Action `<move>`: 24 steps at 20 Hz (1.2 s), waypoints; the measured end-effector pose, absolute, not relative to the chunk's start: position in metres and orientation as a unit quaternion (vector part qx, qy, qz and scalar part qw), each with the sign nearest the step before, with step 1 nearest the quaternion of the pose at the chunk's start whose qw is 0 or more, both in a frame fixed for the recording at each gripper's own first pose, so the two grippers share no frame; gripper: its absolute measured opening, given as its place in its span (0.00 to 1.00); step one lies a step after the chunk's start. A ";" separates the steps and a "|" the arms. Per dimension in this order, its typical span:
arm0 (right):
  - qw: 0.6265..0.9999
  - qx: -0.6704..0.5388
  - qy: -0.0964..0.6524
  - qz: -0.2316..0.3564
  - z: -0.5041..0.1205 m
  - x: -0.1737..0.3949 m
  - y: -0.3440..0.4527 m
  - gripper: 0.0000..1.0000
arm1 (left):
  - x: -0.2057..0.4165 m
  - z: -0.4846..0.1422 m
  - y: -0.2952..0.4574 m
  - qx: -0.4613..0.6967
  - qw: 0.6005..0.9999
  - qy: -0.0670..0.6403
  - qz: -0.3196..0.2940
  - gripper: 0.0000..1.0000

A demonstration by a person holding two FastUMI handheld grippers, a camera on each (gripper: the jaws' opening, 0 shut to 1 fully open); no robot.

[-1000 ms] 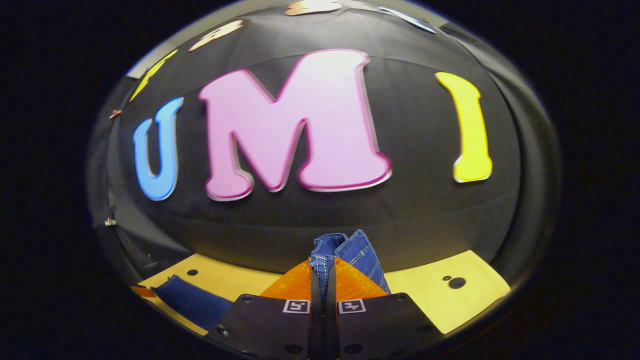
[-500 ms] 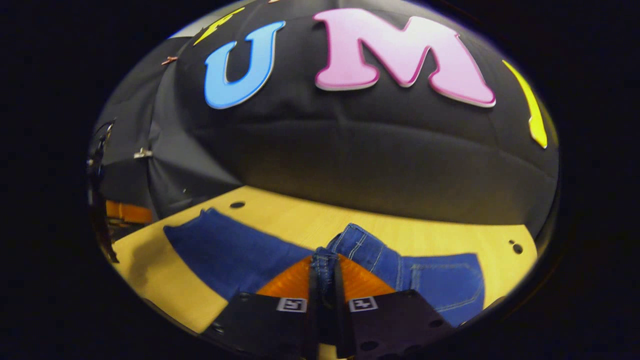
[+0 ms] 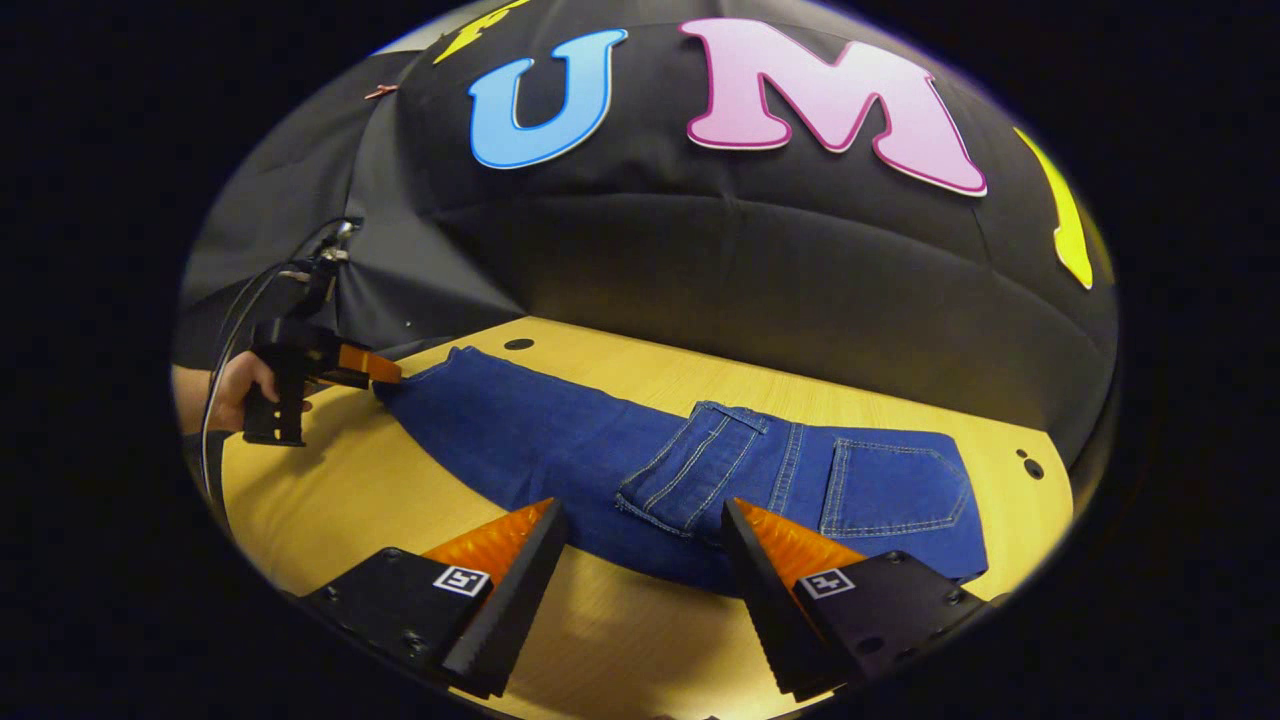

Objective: Grasp the waist and the cuffs of the jeans and fold them to make the two legs overlap; first hold the waist and fold one-third of the jeans toward the cuffs, then hold the cuffs and fold the remaining one-third in the same direction to finish folding.

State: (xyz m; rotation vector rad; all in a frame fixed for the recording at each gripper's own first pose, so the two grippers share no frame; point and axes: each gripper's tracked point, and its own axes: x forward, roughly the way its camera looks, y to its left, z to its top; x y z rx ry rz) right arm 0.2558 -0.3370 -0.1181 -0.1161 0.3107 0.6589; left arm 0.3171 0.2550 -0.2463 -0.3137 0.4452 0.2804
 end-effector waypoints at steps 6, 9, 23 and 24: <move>0.936 -0.049 0.146 0.318 -0.108 0.255 -0.348 0.97 | 0.322 -0.257 0.250 -0.101 0.951 0.261 0.133 0.93; 0.937 -0.040 0.165 0.305 -0.121 0.257 -0.358 0.97 | 0.332 -0.257 0.237 -0.119 0.953 0.258 0.106 0.66; 0.948 -0.034 0.181 0.259 -0.128 0.259 -0.423 0.97 | 0.334 -0.193 0.212 -0.344 0.930 0.113 0.060 0.06; 0.950 -0.032 0.181 0.252 -0.127 0.260 -0.430 0.97 | 0.334 -0.178 0.201 -0.344 0.932 0.106 0.048 0.06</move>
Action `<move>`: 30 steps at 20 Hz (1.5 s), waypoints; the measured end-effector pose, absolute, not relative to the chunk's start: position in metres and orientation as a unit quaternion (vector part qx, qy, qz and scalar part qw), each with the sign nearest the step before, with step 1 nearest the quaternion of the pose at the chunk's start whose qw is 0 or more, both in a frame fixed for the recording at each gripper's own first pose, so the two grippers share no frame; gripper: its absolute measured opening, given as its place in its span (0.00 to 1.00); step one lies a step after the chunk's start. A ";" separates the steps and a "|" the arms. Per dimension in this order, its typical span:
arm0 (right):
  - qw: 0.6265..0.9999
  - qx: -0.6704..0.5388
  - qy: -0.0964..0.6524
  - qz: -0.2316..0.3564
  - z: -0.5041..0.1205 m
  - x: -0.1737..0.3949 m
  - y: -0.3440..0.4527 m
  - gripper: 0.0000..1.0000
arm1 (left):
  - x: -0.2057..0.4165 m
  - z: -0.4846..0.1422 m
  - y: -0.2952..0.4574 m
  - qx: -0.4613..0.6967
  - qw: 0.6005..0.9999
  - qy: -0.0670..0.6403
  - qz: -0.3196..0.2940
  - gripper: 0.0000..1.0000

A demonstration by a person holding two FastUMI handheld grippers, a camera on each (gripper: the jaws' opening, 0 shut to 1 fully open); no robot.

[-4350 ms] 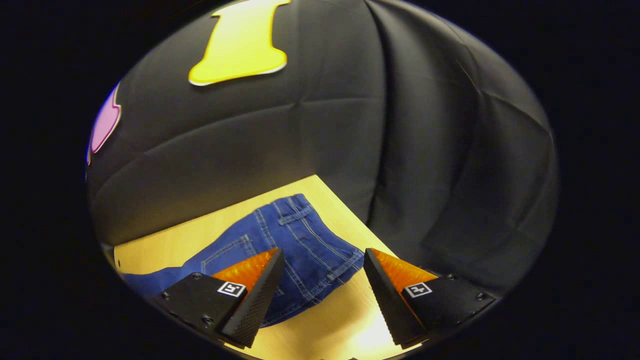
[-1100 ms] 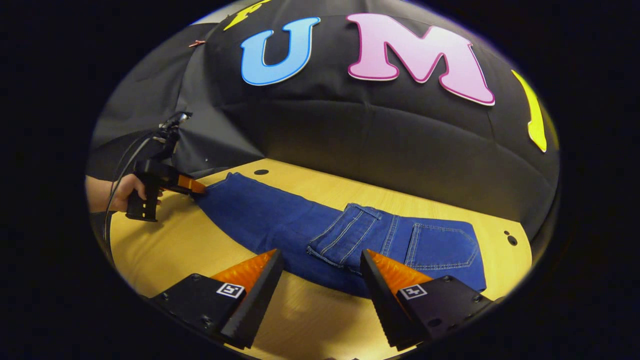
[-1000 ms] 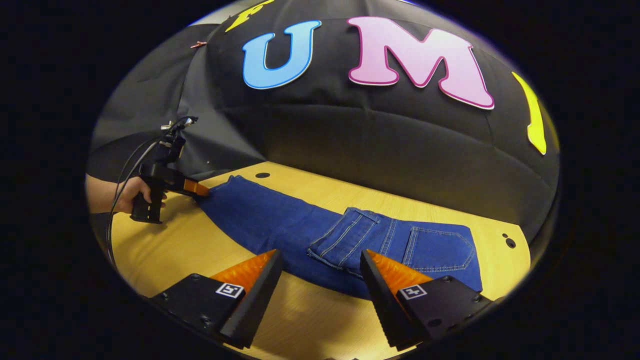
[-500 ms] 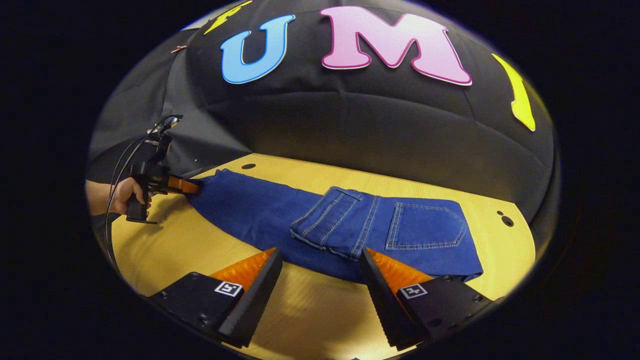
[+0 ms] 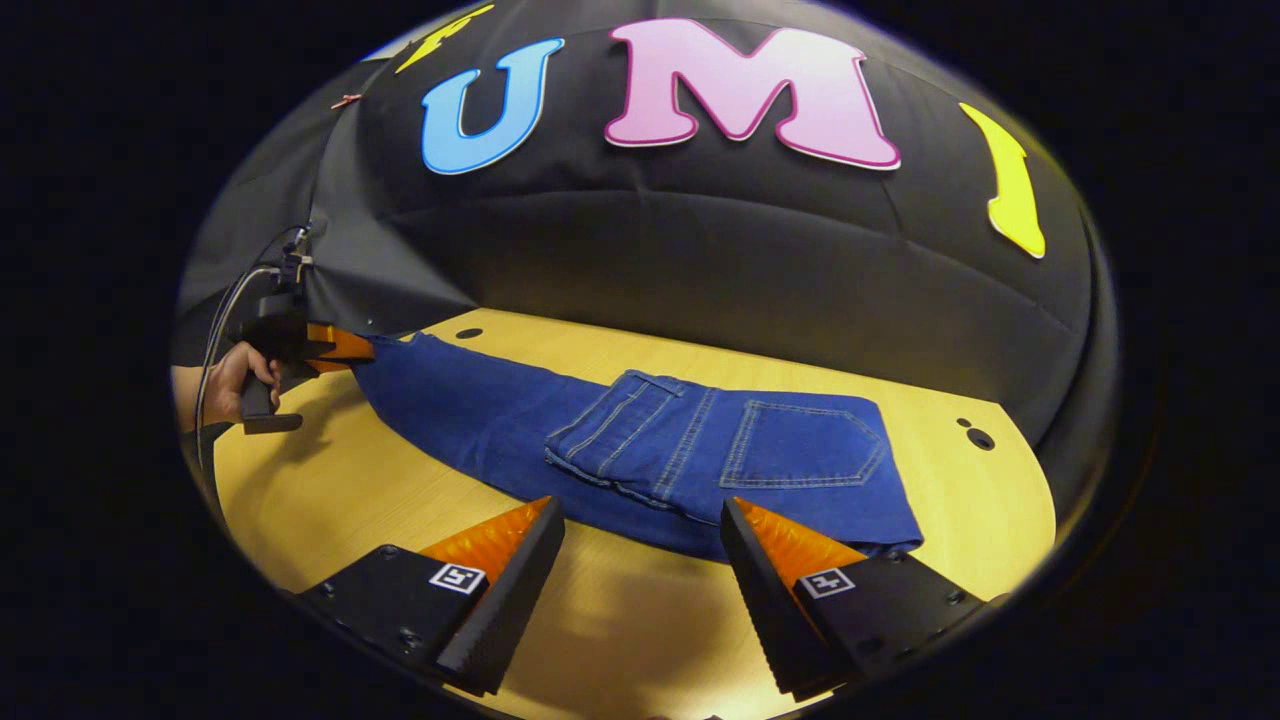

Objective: Grasp the waist and the cuffs of the jeans and fold them to make the two legs overlap; first hold the waist and fold one-third of the jeans toward the cuffs, then hold the cuffs and fold the remaining one-third in the same direction to finish folding.

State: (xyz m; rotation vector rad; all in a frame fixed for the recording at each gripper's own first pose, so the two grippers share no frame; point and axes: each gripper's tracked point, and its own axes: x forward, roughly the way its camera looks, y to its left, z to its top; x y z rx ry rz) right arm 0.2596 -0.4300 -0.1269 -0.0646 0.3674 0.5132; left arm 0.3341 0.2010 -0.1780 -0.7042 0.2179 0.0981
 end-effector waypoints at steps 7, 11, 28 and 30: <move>0.965 -0.029 0.173 0.193 -0.111 0.264 -0.493 0.97 | 0.325 -0.069 0.083 -0.320 0.944 0.047 -0.059 0.06; 0.973 -0.023 0.169 0.156 -0.105 0.260 -0.535 0.97 | 0.316 -0.009 -0.013 -0.312 0.940 0.028 -0.134 0.06; 0.983 0.005 0.175 0.056 -0.105 0.223 -0.670 0.96 | 0.300 -0.103 -0.350 -0.128 0.932 0.170 -0.294 0.35; 0.983 0.010 0.172 0.058 -0.102 0.220 -0.671 0.96 | 0.292 -0.101 -0.347 -0.145 0.929 0.165 -0.299 0.64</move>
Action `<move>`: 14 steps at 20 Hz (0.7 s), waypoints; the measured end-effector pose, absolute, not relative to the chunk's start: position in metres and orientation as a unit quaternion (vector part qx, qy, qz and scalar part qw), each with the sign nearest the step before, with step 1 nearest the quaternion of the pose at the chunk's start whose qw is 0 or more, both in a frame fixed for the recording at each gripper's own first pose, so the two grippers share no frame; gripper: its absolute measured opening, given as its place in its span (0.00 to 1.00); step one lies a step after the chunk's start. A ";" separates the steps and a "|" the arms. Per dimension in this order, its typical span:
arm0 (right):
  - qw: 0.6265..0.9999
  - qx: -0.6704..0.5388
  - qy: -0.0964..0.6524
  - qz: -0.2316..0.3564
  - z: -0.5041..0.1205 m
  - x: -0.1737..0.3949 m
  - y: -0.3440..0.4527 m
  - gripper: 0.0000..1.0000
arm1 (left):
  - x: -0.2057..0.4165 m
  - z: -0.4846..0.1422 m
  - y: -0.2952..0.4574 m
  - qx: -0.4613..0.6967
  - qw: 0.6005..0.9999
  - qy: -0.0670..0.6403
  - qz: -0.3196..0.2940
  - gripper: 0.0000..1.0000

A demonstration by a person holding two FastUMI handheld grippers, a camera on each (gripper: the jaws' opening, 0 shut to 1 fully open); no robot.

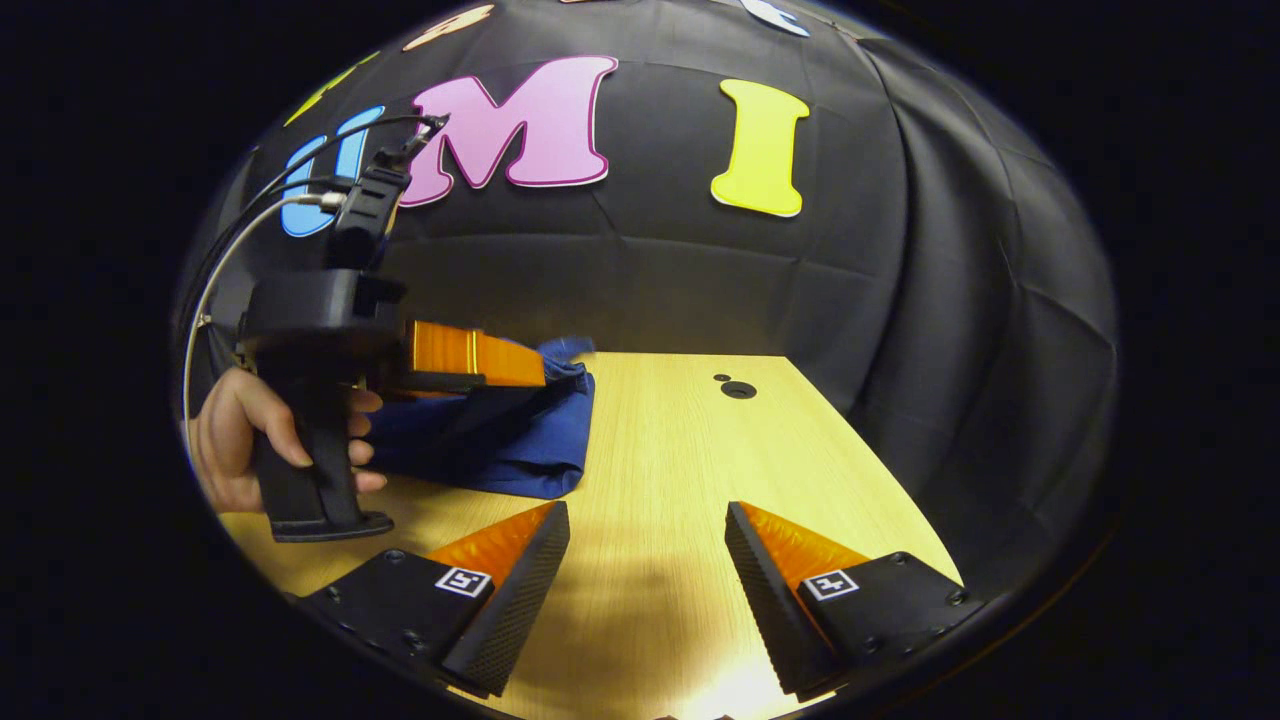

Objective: Grasp the waist and the cuffs of the jeans and fold them to make the two legs overlap; first hold the waist and fold one-third of the jeans toward the cuffs, then hold the cuffs and fold the remaining one-third in the same direction to finish folding.

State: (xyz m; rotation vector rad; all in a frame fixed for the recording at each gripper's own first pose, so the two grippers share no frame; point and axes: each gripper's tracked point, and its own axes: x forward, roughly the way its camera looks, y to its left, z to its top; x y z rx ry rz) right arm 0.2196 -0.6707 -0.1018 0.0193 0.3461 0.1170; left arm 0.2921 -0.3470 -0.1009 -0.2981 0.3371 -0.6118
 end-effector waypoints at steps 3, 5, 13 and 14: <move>0.985 0.021 0.164 0.056 -0.090 0.218 -0.668 0.96 | 0.282 -0.085 -0.329 -0.161 0.933 0.141 -0.289 0.94; 0.985 0.029 0.160 0.059 -0.082 0.211 -0.663 0.96 | 0.273 -0.073 -0.309 -0.157 0.941 0.122 -0.275 0.97; 0.990 0.023 0.111 0.089 0.006 0.169 -0.630 0.96 | 0.191 0.015 -0.185 -0.126 0.974 0.024 -0.187 0.97; 0.990 0.026 0.102 0.092 0.024 0.161 -0.626 0.96 | 0.177 0.029 -0.171 -0.113 0.978 0.007 -0.173 0.97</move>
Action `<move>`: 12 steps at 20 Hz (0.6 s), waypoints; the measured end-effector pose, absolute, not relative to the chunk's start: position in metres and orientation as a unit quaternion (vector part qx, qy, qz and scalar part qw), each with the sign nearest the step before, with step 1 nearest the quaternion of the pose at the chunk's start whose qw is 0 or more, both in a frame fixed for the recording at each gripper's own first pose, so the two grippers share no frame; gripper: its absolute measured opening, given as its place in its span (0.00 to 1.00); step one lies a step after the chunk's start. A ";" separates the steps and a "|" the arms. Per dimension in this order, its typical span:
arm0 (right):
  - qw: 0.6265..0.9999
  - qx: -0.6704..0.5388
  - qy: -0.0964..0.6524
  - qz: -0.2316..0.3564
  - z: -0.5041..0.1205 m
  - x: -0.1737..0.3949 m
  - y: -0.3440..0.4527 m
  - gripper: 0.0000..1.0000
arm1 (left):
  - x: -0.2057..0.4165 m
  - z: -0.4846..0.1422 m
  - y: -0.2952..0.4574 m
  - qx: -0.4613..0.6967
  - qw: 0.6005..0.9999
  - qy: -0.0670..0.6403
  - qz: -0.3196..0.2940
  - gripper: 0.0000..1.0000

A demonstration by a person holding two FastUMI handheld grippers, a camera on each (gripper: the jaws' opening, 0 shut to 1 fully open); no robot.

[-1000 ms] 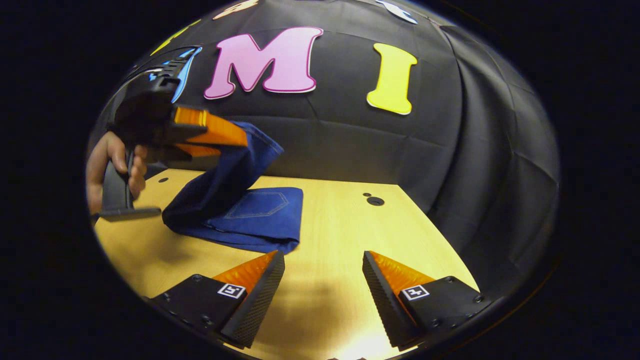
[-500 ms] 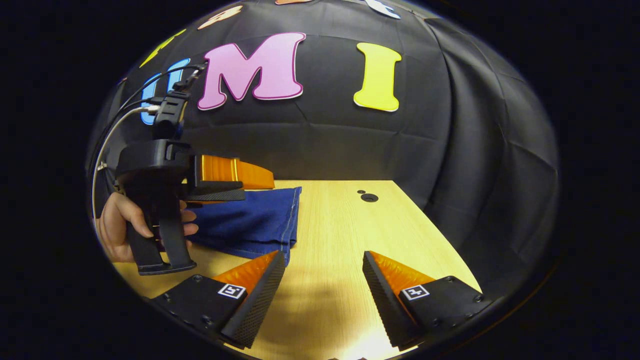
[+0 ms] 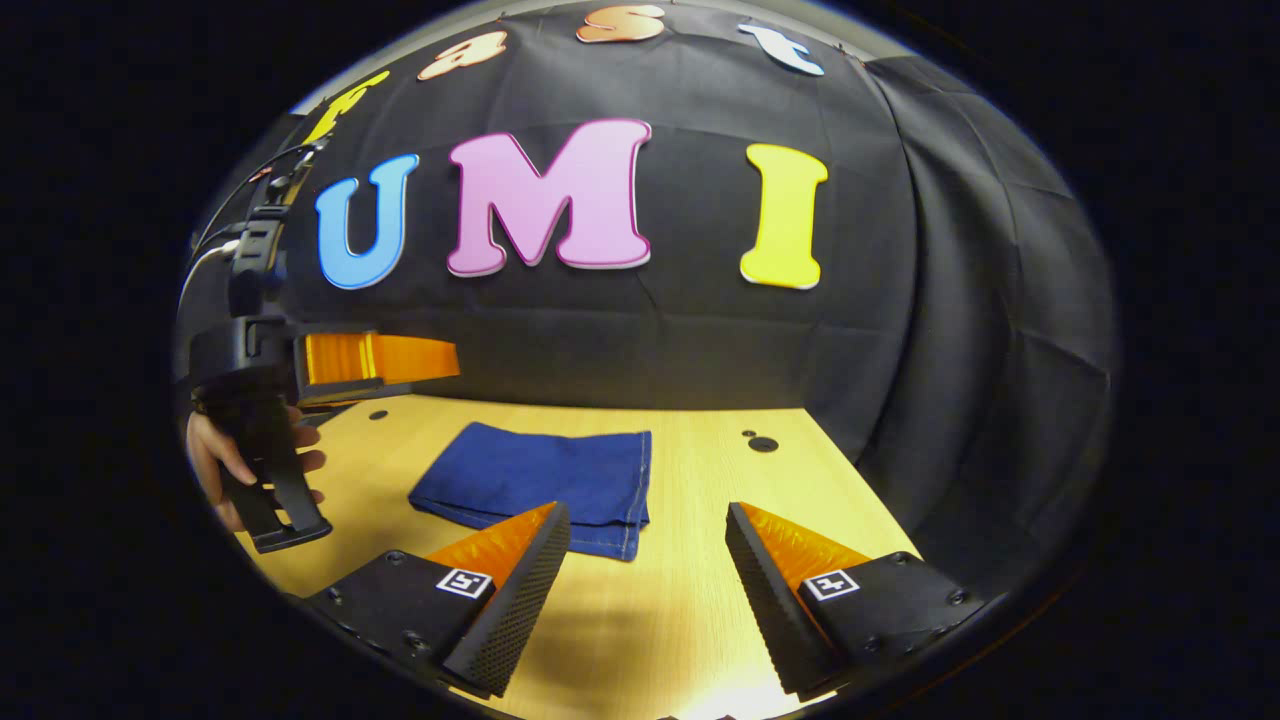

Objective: Grasp the waist and the cuffs of the jeans and fold them to make the two legs overlap; first hold the waist and fold one-third of the jeans toward the cuffs, then hold the cuffs and fold the remaining one-third in the same direction to finish folding.

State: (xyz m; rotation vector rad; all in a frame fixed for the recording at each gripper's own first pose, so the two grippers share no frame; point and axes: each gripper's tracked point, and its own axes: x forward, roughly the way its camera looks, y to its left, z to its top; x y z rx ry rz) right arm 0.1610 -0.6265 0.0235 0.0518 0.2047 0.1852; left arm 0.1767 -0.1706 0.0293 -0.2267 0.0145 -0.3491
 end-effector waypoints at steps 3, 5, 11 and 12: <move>0.992 0.033 0.068 0.099 0.081 0.133 -0.619 0.96 | 0.114 0.077 -0.113 -0.076 0.988 -0.047 -0.130 0.96; 0.994 0.026 0.041 0.099 0.120 0.111 -0.619 0.96 | 0.070 0.106 -0.081 -0.058 0.990 -0.080 -0.105 0.96; 0.996 0.028 -0.027 0.083 0.201 0.031 -0.628 0.96 | -0.035 0.121 -0.038 -0.041 0.991 -0.093 -0.090 0.96; 0.996 0.029 -0.032 0.079 0.206 0.021 -0.628 0.99 | -0.045 0.116 -0.035 -0.036 0.991 -0.089 -0.088 0.96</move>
